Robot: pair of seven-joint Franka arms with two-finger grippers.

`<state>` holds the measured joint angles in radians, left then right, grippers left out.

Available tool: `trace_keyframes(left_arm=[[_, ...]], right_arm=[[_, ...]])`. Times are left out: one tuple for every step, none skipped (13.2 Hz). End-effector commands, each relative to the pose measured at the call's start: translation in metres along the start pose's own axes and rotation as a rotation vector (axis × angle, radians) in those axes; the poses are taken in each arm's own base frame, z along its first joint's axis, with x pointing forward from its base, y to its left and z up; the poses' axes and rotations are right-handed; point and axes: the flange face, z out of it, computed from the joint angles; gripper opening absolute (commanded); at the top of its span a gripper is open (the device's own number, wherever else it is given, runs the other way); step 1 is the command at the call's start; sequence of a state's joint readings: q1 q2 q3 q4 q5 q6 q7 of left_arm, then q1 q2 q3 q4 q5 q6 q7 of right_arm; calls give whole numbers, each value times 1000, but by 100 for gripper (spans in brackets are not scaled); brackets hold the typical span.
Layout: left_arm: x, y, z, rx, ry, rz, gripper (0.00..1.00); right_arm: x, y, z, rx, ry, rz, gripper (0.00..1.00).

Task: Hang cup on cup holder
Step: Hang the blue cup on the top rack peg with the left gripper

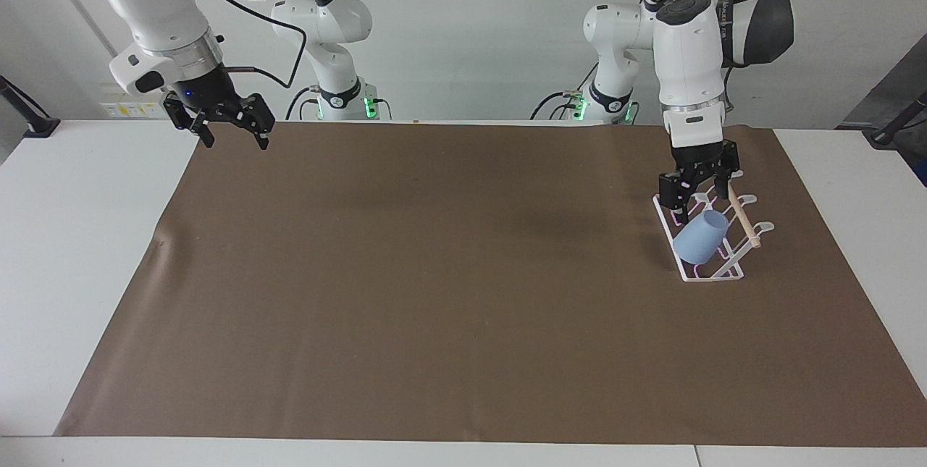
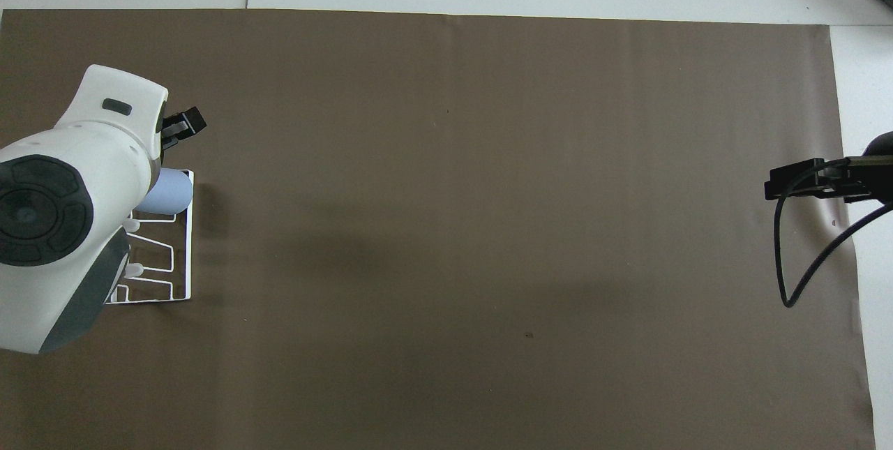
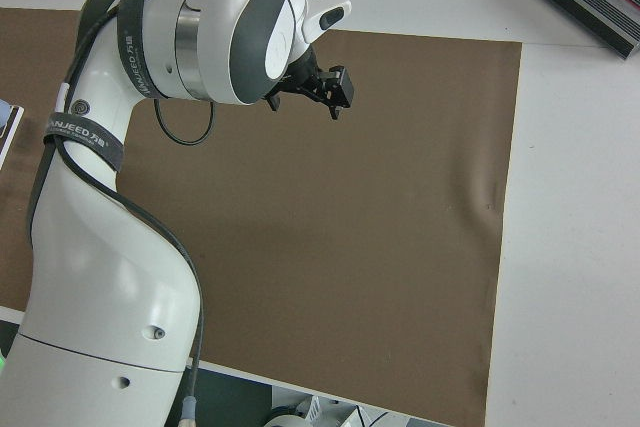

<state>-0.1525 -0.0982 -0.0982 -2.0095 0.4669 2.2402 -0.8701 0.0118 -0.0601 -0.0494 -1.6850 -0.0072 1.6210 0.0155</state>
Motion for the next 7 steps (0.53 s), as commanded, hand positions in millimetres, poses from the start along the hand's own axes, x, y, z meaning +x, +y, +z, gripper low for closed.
trace_keyframes(left_arm=[[21,0,-25,-73,-24,70,100],[24,-2,-32,-83,-37,112,100],[32,-5,-42,-93,-47,176,100],[42,-11,-52,-107,-78,225,100],[52,-14,-68,-148,-118,258,100],[59,-24,-75,-168,-156,293,100],[64,-32,-80,-175,-179,348,100]], right_arm=[[-11,1,1,-14,-16,-20,100],[-12,1,2,-14,-24,-20,100],[-12,1,1,-14,-22,-20,100],[-12,1,0,-14,-21,-20,100],[-12,1,0,-14,-21,-17,100],[-12,1,0,-16,-21,-17,100],[-12,2,0,-22,-21,-20,100]])
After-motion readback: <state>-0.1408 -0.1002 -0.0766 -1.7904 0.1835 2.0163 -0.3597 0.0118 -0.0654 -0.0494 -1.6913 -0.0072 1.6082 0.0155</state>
